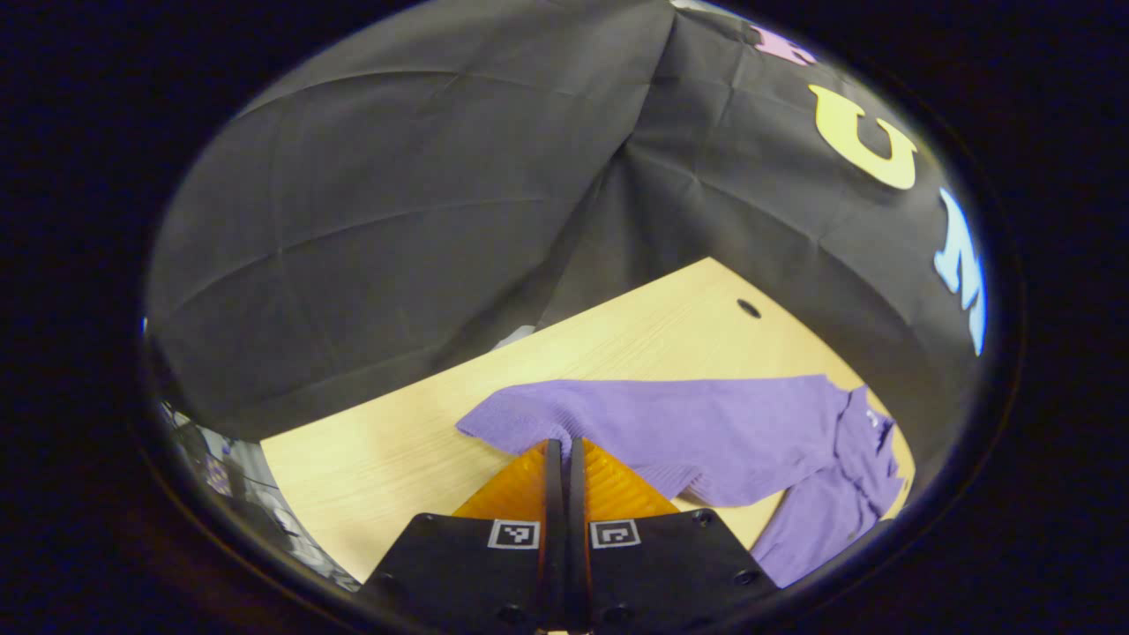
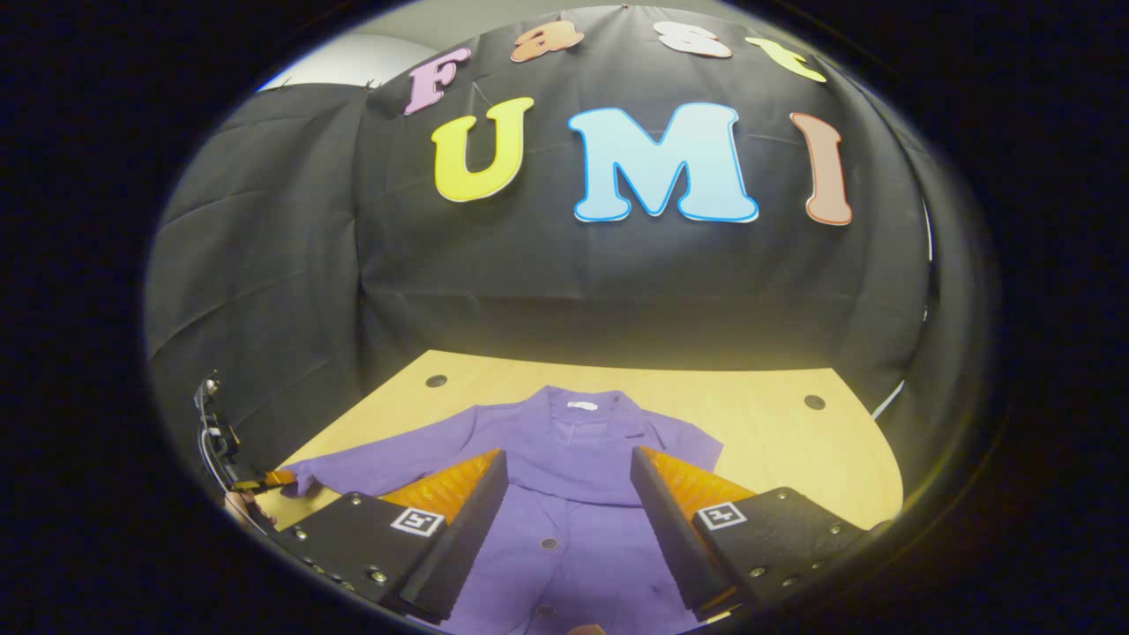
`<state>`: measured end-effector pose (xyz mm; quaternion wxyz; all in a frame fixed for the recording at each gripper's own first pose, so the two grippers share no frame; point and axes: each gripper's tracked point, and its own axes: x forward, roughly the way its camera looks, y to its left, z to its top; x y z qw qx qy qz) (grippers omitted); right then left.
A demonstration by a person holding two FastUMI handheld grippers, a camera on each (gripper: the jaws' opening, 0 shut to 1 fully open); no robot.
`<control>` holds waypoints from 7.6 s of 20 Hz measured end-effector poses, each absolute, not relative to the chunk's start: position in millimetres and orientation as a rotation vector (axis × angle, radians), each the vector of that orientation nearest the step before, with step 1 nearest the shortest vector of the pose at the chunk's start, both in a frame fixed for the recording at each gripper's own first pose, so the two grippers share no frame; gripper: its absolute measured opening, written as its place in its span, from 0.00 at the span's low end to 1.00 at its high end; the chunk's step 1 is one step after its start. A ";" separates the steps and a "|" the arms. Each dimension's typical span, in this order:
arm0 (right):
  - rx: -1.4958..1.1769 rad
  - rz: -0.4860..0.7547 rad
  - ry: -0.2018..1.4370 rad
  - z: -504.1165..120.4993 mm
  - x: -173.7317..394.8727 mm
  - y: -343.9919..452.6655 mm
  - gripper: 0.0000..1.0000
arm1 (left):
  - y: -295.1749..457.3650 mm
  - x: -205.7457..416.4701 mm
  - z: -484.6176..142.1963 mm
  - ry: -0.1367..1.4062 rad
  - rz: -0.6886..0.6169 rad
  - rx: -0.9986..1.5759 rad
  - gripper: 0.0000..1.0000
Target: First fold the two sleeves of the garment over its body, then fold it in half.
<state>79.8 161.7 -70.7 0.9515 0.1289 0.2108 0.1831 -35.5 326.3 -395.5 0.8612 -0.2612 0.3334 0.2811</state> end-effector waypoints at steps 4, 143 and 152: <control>0.273 0.360 0.429 -77.3 82.5 152.0 0.88 | 309.2 -11.1 -359.4 0.630 0.547 -0.613 0.07; 0.515 0.060 0.760 -182.6 -107.7 82.1 0.02 | 21.5 -134.2 -279.4 0.770 -0.405 -0.306 0.07; 0.400 0.193 0.602 -112.8 -21.3 88.3 0.02 | 21.8 -23.4 -216.7 0.650 -0.373 -0.375 0.07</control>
